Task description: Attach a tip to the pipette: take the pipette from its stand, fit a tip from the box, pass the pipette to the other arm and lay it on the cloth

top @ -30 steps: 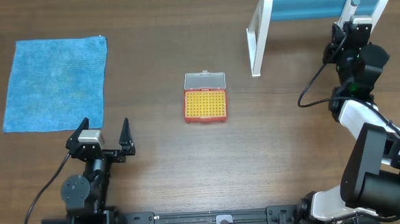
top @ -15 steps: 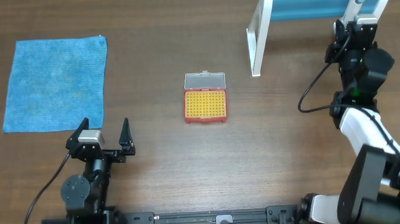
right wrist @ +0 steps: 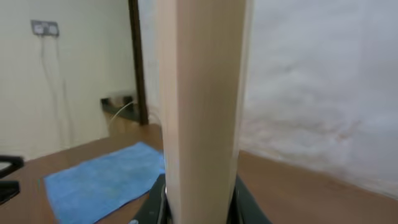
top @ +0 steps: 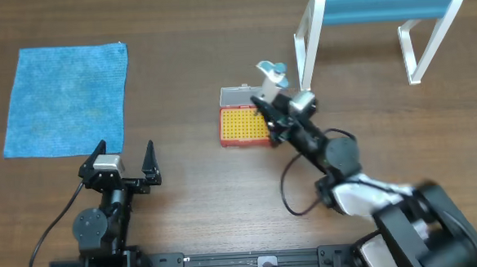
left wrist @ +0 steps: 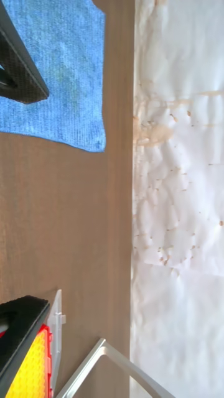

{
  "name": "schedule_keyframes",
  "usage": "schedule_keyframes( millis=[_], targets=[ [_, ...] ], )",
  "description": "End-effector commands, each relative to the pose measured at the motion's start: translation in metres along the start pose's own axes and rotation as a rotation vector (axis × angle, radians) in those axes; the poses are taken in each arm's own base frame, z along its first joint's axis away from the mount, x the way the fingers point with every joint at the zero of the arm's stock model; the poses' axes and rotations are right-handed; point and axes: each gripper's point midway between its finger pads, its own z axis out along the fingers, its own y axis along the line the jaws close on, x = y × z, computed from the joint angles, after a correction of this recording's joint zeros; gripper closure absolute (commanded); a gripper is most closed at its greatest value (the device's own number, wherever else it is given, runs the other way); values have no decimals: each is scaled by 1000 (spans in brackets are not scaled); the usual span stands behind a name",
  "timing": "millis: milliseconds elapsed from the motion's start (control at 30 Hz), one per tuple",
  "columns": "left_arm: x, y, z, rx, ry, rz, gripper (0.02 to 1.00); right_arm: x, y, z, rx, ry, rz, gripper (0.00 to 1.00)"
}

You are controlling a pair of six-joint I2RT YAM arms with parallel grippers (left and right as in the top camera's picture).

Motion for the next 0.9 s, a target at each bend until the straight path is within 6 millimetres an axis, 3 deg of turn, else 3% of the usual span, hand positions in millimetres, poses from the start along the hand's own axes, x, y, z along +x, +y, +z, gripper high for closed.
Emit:
schedule_keyframes(
  millis=[33,200,300,433,900],
  targets=[
    [2,1,0,-5,2,-16,20,23,21,32,-104,44,114,921],
    [2,1,0,-5,2,-16,23,55,21,31,-123,116,9,919],
    [2,1,0,-5,2,-16,23,68,10,28,-107,140,-113,921],
    [2,1,0,-5,2,-16,23,63,6,35,-104,123,-152,919],
    [2,1,0,-5,2,-16,20,78,4,33,-104,159,-107,921]
  ],
)
